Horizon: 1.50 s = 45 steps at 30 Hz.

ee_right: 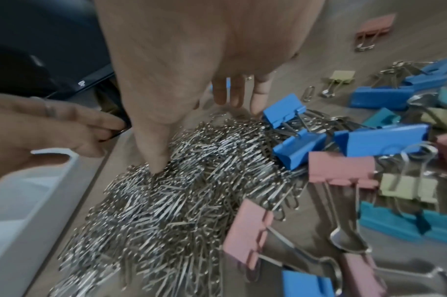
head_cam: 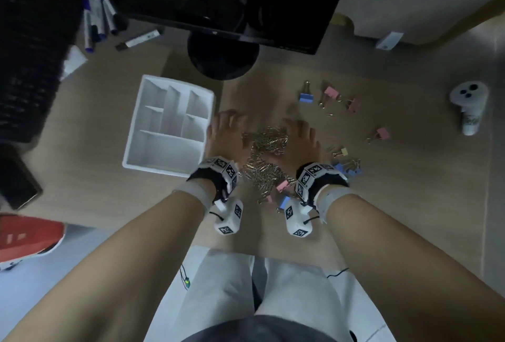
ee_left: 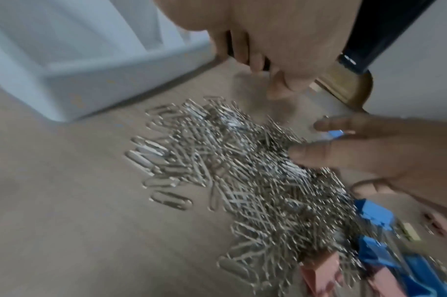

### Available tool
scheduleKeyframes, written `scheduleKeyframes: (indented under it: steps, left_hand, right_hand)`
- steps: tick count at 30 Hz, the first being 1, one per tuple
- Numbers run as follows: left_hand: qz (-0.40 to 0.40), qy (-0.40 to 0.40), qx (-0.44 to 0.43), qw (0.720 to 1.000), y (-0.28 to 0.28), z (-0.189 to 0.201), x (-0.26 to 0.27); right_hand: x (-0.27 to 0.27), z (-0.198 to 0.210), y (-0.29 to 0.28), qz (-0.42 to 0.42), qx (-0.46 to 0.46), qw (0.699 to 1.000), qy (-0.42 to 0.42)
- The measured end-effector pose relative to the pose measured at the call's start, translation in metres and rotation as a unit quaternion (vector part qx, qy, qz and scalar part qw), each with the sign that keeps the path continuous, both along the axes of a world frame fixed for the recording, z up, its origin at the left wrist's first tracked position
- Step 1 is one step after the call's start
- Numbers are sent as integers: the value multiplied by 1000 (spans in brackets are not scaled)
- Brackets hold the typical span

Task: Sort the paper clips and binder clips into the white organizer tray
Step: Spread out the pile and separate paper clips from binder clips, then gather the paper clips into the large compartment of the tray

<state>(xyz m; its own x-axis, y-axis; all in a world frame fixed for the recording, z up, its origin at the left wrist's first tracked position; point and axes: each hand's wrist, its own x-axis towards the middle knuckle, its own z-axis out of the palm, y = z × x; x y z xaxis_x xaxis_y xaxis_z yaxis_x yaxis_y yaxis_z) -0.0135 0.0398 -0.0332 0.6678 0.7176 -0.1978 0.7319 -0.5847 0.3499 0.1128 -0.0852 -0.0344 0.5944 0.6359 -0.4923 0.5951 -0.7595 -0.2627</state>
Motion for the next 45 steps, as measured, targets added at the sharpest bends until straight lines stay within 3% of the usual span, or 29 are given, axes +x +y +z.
scheduleKeyframes:
  steps: [5, 9, 12, 17, 22, 31, 36, 39, 42, 45]
  left_hand:
    - [147, 89, 37, 984, 19, 17, -47]
    - [204, 139, 31, 969, 23, 16, -78]
    - [239, 154, 59, 957, 32, 7, -93]
    - [326, 137, 53, 934, 54, -1, -119]
    - [300, 99, 108, 943, 55, -4, -126]
    - [284, 100, 10, 953, 49, 6, -115]
    - [298, 76, 19, 951, 54, 5, -116]
    - [332, 16, 38, 943, 62, 11, -115]
    - [289, 70, -85, 951, 72, 7, -124]
    - [262, 119, -119, 950, 89, 2, -135]
  right_hand:
    - [-21, 4, 20, 51, -83, 995, 11]
    - [-40, 4, 30, 57, -105, 993, 23]
    - [-56, 1, 34, 37, -102, 994, -4]
    - [-62, -5, 44, -42, -37, 997, 45]
    - [-69, -15, 45, -79, 9, 997, 25]
    - [-76, -11, 45, -119, 48, 992, 7]
    - [-76, -4, 47, -159, 107, 980, 44]
    - [-86, 9, 61, -144, 163, 971, 101]
    - [-106, 20, 85, -88, 210, 959, 166]
    - [-129, 25, 108, -49, 236, 947, 214]
